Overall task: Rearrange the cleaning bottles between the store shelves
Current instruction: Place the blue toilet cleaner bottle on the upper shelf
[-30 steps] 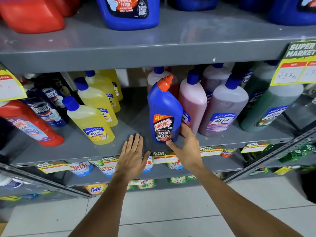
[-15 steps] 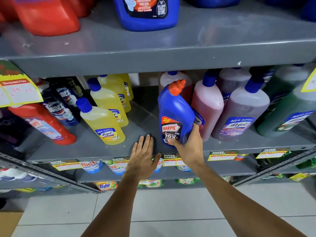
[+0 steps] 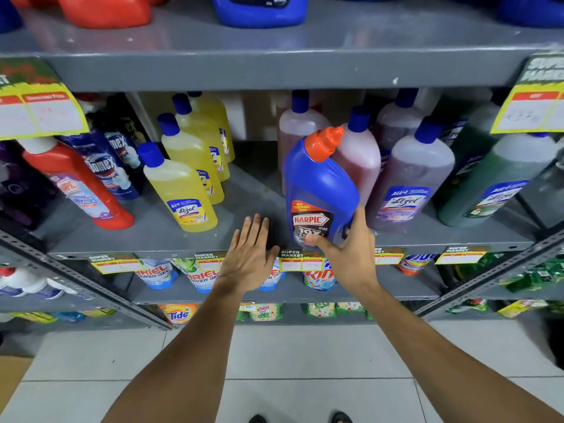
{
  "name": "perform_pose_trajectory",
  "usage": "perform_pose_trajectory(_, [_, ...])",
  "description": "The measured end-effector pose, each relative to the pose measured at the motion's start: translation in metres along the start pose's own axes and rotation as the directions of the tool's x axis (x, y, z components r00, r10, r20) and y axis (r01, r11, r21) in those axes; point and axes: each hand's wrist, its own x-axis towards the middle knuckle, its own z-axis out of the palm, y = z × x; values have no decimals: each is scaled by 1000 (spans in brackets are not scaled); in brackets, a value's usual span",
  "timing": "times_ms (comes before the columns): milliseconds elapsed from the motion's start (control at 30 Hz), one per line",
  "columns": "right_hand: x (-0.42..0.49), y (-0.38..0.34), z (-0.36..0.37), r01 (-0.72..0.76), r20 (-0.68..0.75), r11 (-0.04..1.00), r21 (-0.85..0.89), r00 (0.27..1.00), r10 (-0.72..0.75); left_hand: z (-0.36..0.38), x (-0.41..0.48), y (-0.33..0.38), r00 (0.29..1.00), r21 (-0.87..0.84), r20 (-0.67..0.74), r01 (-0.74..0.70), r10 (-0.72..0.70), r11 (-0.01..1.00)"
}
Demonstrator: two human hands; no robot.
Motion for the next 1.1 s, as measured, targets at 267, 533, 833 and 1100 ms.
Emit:
perform_pose_trajectory(267, [-22, -78, -47, 192, -79, 978, 81, 979, -185, -96, -35, 39, 856, -9, -516, -27, 18, 1000])
perform_pose_trajectory(533, [9, -209, -92, 392, -224, 911, 125, 906, -359, -252, -14, 84, 589, 76, -802, -72, 104, 995])
perform_pose_trajectory(833, [100, -294, -140, 377, -187, 926, 10, 910, -369, -293, 9, 111, 818, 98, -575, 84, -13, 992])
perform_pose_trajectory(1100, [155, -269, -152, 215, -20, 972, -93, 976, -218, -288, 4, 116, 787, 169, -615, 195, -51, 966])
